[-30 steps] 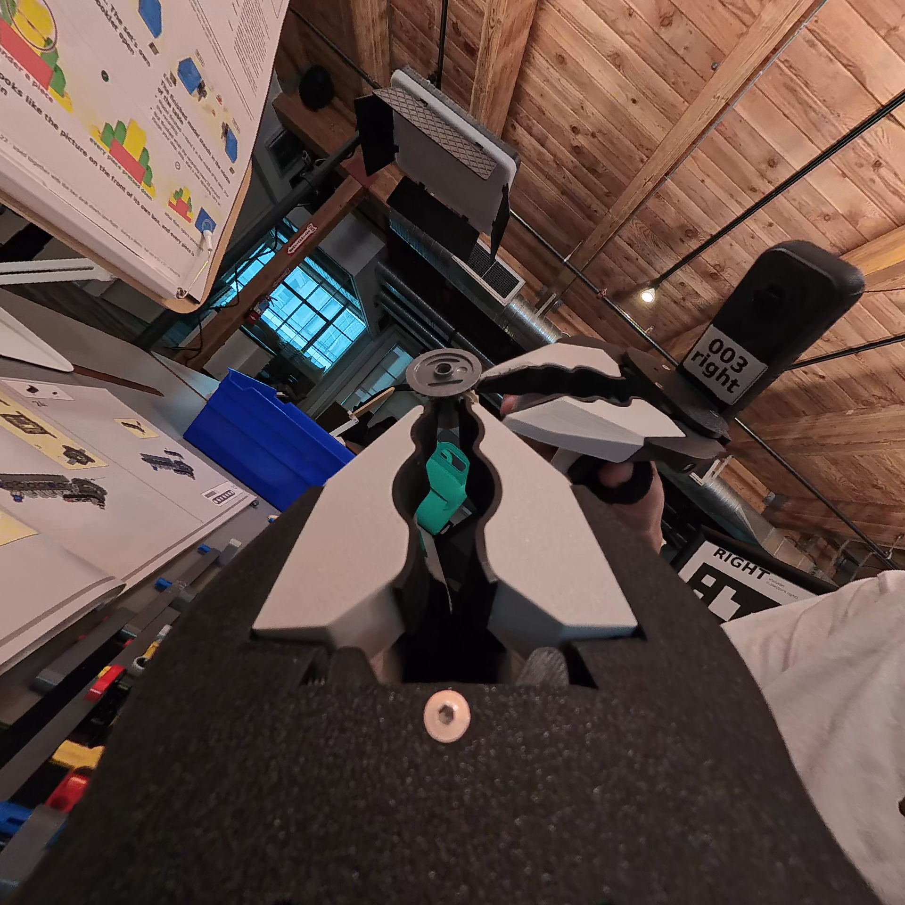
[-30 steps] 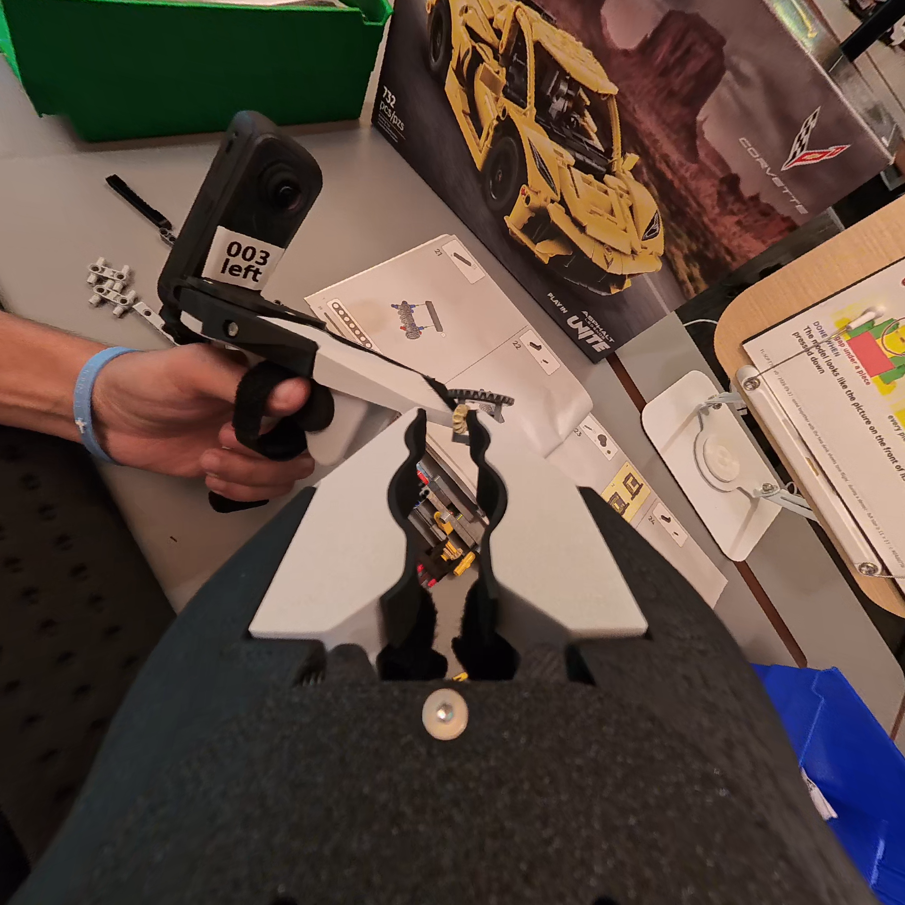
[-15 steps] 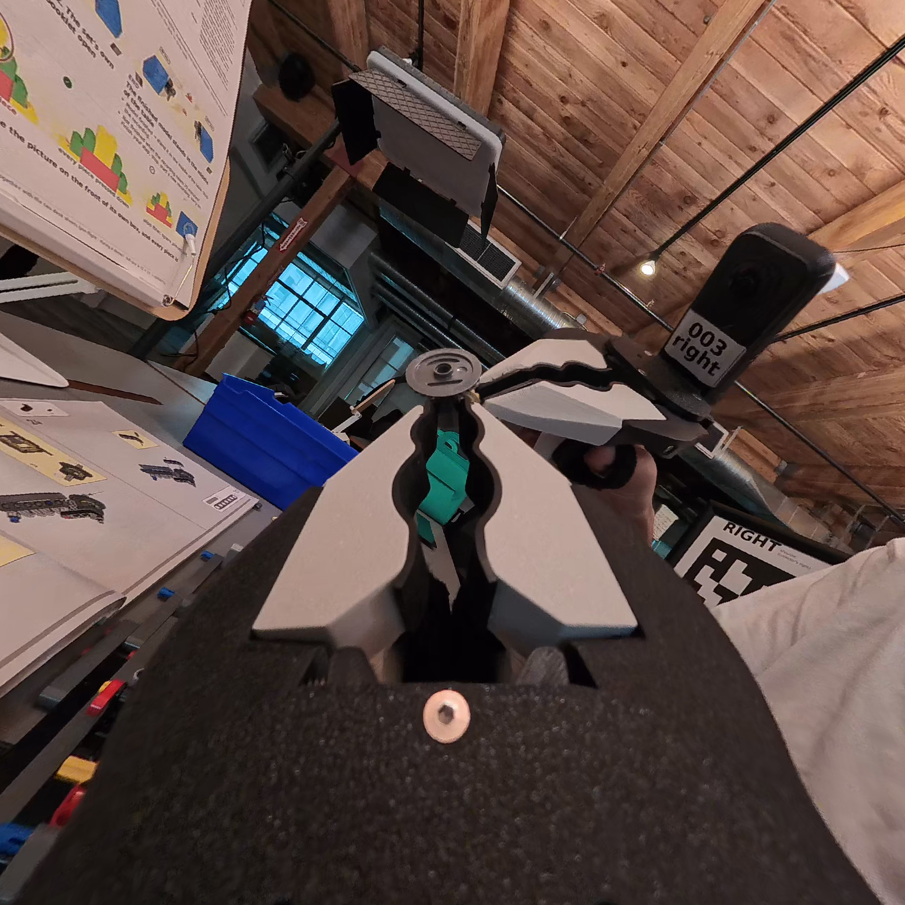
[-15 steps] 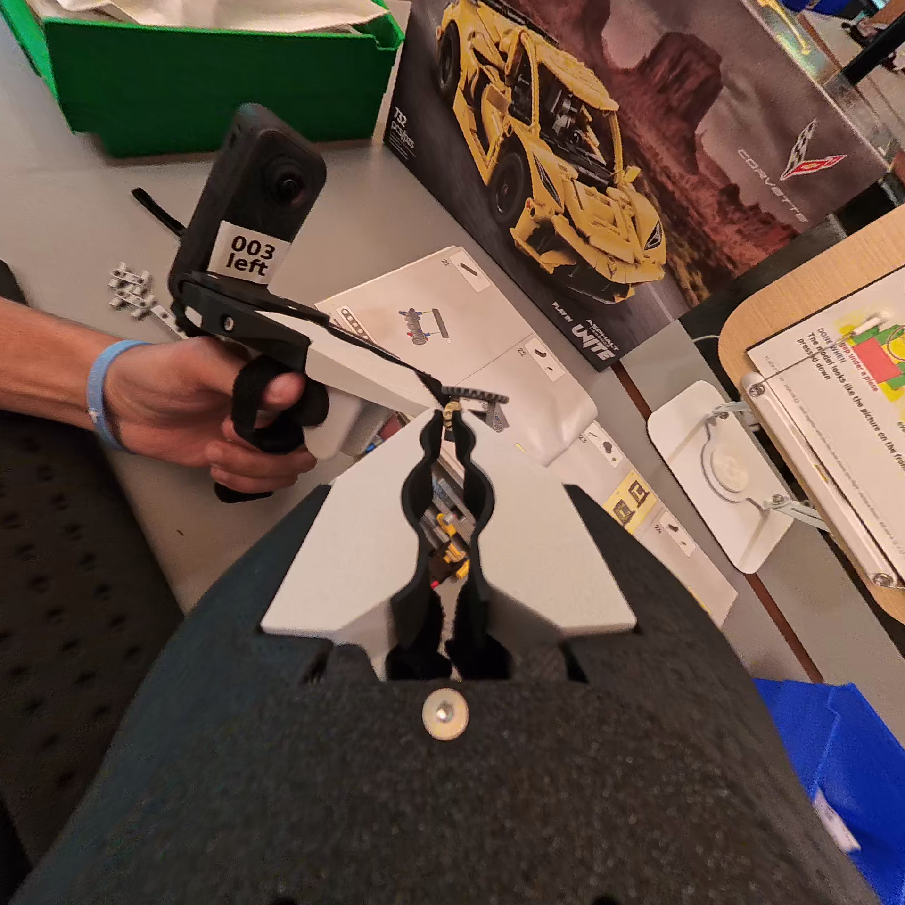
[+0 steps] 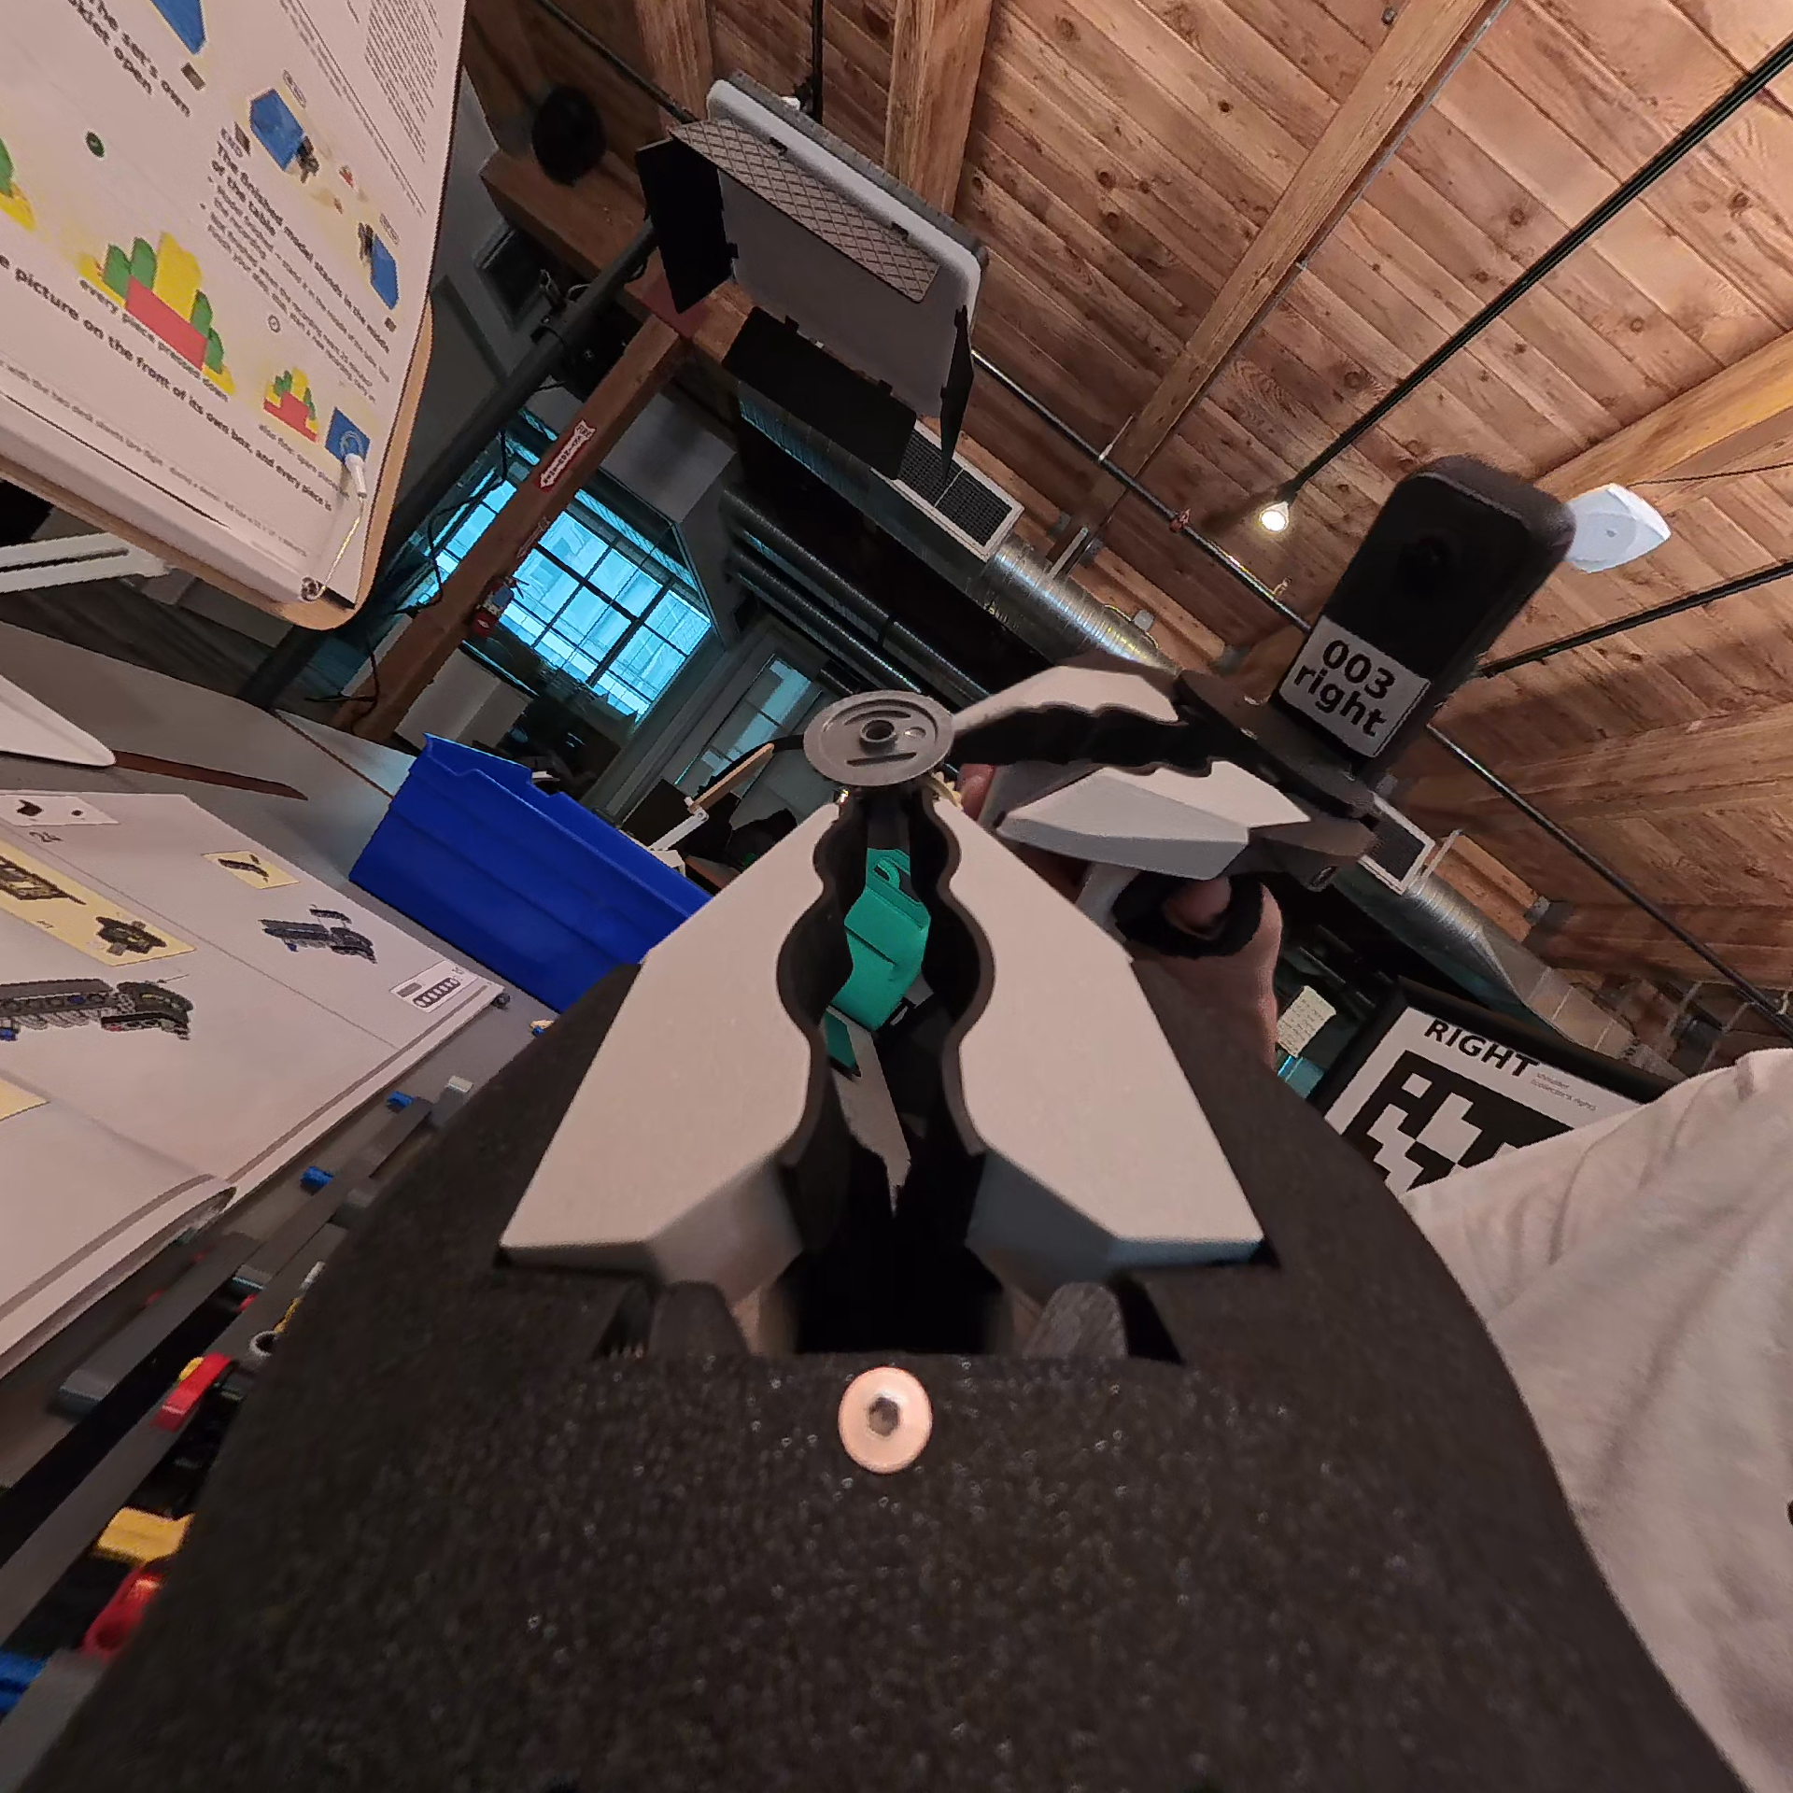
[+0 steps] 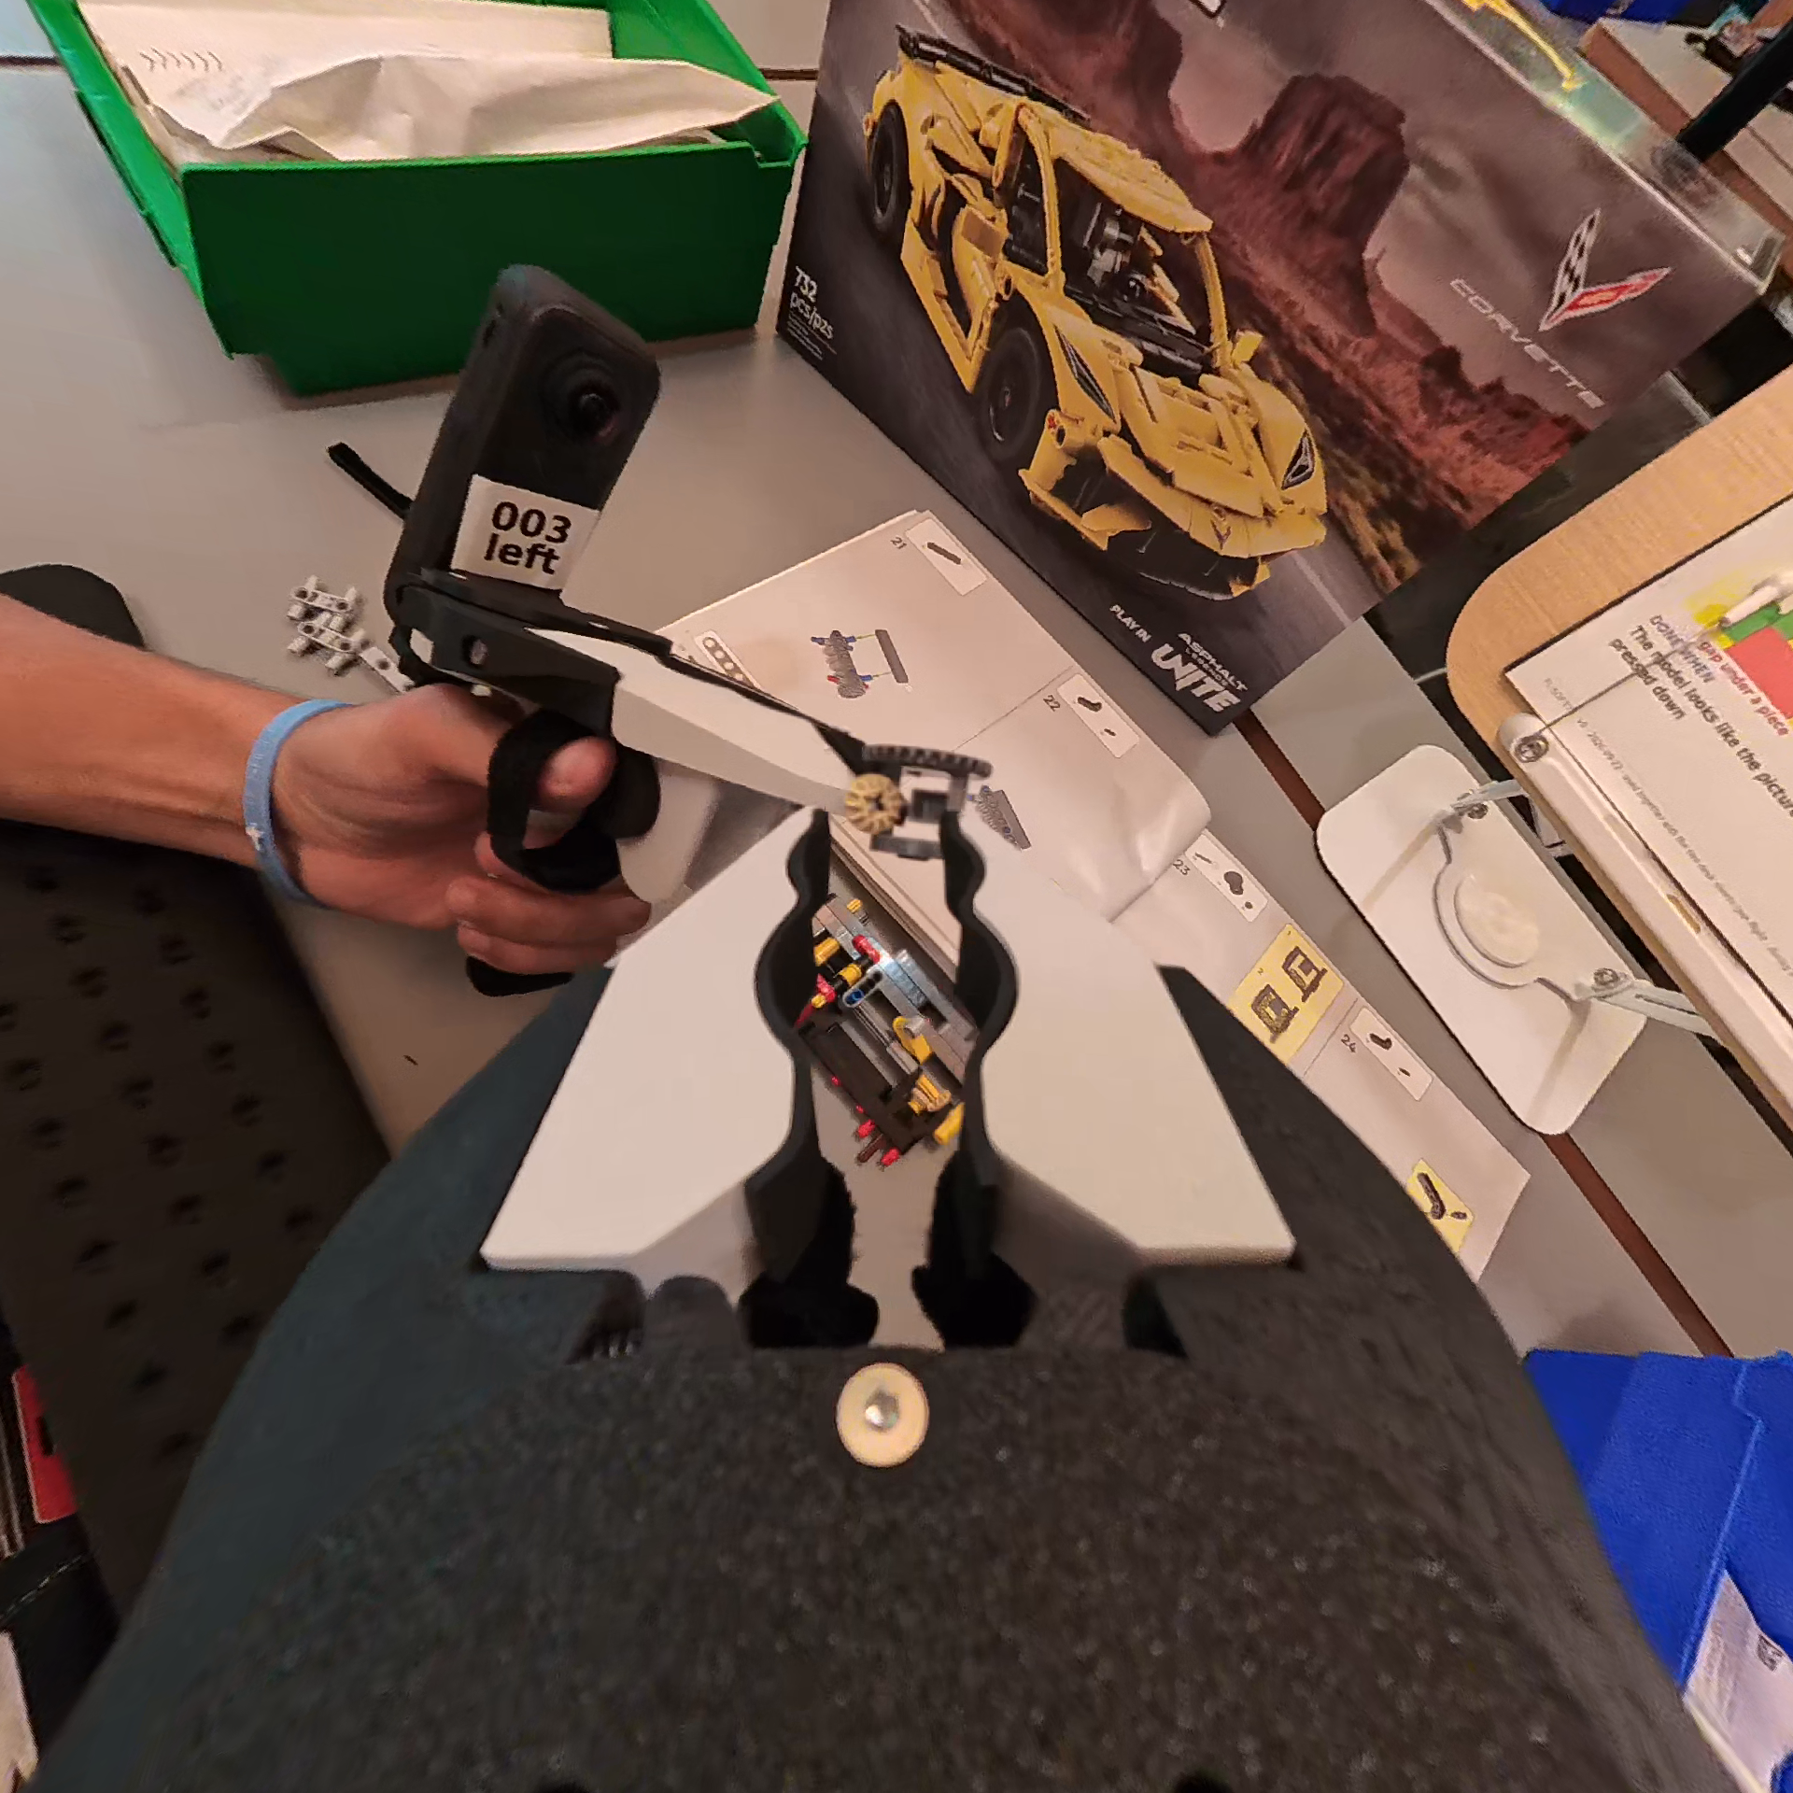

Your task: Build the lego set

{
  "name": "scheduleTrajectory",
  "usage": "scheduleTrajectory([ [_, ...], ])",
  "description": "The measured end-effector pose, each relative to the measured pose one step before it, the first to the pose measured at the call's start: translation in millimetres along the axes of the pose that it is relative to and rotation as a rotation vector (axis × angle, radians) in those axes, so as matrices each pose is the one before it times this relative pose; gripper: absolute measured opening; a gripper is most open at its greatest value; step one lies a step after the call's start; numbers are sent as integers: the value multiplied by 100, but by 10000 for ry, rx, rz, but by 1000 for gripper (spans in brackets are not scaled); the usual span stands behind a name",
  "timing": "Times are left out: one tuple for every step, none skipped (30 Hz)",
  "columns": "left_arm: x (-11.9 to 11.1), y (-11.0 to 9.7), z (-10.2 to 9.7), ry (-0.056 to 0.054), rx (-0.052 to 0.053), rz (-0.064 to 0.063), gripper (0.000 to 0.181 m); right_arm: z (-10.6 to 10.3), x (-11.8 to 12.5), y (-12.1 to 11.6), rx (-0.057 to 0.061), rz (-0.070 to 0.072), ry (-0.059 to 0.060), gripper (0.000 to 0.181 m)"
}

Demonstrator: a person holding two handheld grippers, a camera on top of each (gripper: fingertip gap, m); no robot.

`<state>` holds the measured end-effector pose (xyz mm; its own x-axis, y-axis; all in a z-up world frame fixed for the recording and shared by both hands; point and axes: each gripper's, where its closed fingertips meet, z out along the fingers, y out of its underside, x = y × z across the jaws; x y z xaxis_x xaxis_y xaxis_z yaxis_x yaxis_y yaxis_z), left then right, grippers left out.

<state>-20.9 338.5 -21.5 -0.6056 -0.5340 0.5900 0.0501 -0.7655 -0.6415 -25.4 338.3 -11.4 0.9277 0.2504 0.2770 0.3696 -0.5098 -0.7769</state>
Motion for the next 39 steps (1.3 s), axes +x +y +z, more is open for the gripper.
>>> scheduleTrajectory([
  [41, 9, 8, 7, -9, 28, 7, 62, 108, 64, 29, 132, -52, 28],
  [67, 26, 25, 23, -20, 23, 8, 73, 28, 57, 44, 198, -156, 32],
  [79, 49, 26, 35, -21, 12, 8, 61, 7, 39, 55, 257, -233, 36],
  [93, 13, 21, 43, -7, 2, 8, 41, -5, 16, 73, 302, -315, 39],
  [105, 5, 9, 48, -7, -5, 7, -25, -16, 35, 76, 300, -372, 43],
  [83, -7, 7, 48, -4, -7, 7, -106, 55, -14, 133, 332, -390, 43],
  [73, -14, 4, 35, -4, 0, 7, -118, 43, -16, 151, 363, -427, 43],
  [59, 10, 9, 21, -15, 14, 8, -107, 45, -33, 146, 367, -445, 43],
  [44, -5, 1, 11, -10, 18, 8, -68, 64, -24, 141, 398, -422, 42],
  [16, 10, 16, 0, -10, 17, 7, 2, -174, 32, 87, 387, -529, 42],
  [-13, 65, 25, -11, -33, 17, 7, 60, -263, -8, 91, 394, -536, 42],
  [-19, 78, 33, -13, -32, 12, 8, 136, -159, 66, 61, 329, -407, 42],
  [-18, 83, 35, -6, -26, -1, 8, 175, 68, 189, -33, 182, -166, 42],
  [7, 74, 24, 7, -26, -9, 8, 161, 279, 243, -67, 21, 67, 42],
  [-11, 55, 29, -4, -27, 4, 8, 102, 235, 135, -10, -76, 117, 42],
  [-20, 27, 1, -13, -9, 17, 8, 27, -51, -18, 65, -47, -29, 41],
  [-7, 14, 2, -6, -9, 14, 7, -17, -104, -110, 99, 31, -75, 39],
  [-7, 8, 5, -1, -10, 7, 7, 3, -47, -66, 42, 55, -53, 38],
  [-6, 2, -3, 0, 3, 0, 7, 16, 49, 10, -16, 21, 3, 36],
  [-8, 17, 14, 7, -7, -9, 7, 42, 60, 52, -36, -25, 11, 35],
  [-4, 39, 11, 7, -17, -7, 7, 24, 35, 36, -31, -44, 17, 32],
  [-3, 38, 12, -1, -16, 0, 8, 9, 24, -33, 16, -41, 22, 30],
  [4, 36, 13, 4, -15, 0, 8, -15, 13, -33, 10, -20, 8, 28],
  [18, 27, 11, 8, -13, 4, 8, -12, 42, -41, 17, 4, 17, 26],
  [12, 16, 20, 2, -15, 19, 8, 0, -19, -9, 10, -4, -12, 25],
  [11, 14, 3, -1, -9, 22, 7, 19, -40, 55, -30, -21, -15, 25],
  [8, 2, 8, -1, -1, 2, 7, 45, 27, 75, -31, -33, 25, 24],
  [-19, 8, -7, -3, -1, -13, 7, 34, 32, 67, -16, -6, 18, 24],
  [-5, -13, -4, 9, 8, -15, 7, 25, 49, 84, -36, -1, 14, 23],
  [1, -15, -17, 4, 5, -8, 7, -7, 51, 0, 22, 18, 5, 22],
  [1, 9, 5, 5, -11, 8, 8, -11, 53, -11, 29, 32, 0, 21],
  [17, 20, 16, 6, -13, 11, 8, -1, 7, 7, 8, 27, -28, 21],
  [34, 35, 14, 19, -9, 3, 8, -8, -43, -10, 24, 45, -64, 20],
  [42, 13, 9, 24, -4, -14, 7, -9, -27, -28, 27, 42, -61, 20],
  [37, 3, 5, 30, 3, -10, 7, 6, -44, 2, 15, 57, -84, 20],
  [63, 17, 7, 48, -12, -12, 7, -7, -78, -7, 16, 64, -133, 20],
  [91, 9, 11, 62, -6, -24, 8, -15, -70, 1, 12, 92, -153, 21],
  [127, -9, 10, 90, 6, -37, 8, -9, -116, -7, 10, 147, -206, 21],
  [148, 23, 15, 104, -7, -57, 7, 3, -164, 15, -4, 159, -256, 22],
])
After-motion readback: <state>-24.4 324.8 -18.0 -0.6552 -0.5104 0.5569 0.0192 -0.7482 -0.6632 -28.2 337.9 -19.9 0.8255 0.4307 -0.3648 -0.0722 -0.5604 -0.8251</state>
